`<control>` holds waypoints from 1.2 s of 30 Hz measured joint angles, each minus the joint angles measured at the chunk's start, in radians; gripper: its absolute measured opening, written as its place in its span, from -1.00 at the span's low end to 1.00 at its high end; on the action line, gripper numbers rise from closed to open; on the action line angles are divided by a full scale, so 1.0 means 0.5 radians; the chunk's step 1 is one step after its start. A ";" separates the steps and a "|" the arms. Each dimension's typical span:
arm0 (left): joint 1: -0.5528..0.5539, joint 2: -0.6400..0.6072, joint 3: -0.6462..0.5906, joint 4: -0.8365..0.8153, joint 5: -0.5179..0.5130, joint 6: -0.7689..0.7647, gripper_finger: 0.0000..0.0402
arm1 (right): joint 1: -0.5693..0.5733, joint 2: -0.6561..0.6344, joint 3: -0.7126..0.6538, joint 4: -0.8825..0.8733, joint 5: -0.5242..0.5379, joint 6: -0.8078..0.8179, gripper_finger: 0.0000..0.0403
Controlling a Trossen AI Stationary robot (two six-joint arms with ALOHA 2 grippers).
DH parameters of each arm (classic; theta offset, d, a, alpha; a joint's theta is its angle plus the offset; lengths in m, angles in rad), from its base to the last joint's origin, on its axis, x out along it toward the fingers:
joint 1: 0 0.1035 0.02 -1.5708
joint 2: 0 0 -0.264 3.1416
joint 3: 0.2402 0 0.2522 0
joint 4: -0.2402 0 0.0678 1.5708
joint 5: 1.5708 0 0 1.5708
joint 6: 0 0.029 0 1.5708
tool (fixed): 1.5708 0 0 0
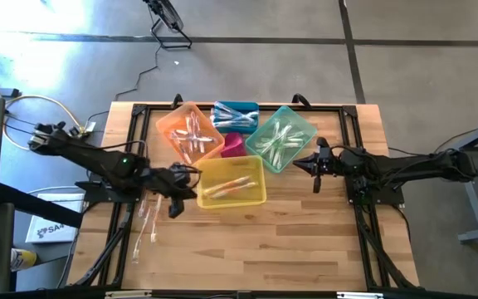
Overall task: Pick & Place Toothbrushes
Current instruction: Put the orange toothbrush into the yellow bin
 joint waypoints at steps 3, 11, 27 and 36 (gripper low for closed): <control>-0.060 -0.056 -0.092 0.135 0.053 -0.180 -0.99 | 0.000 0.024 0.000 0.023 0.000 0.000 -0.98; -0.080 -0.033 -0.115 0.288 0.056 0.036 -0.99 | 0.000 0.075 0.000 0.105 0.000 0.000 -0.98; -0.080 -0.016 -0.112 0.481 0.092 -0.113 -0.99 | 0.000 0.095 0.000 0.107 -0.001 0.000 -0.98; -0.080 -0.015 -0.111 0.647 0.091 -0.106 -0.99 | 0.000 0.095 0.000 0.108 -0.001 0.000 -0.98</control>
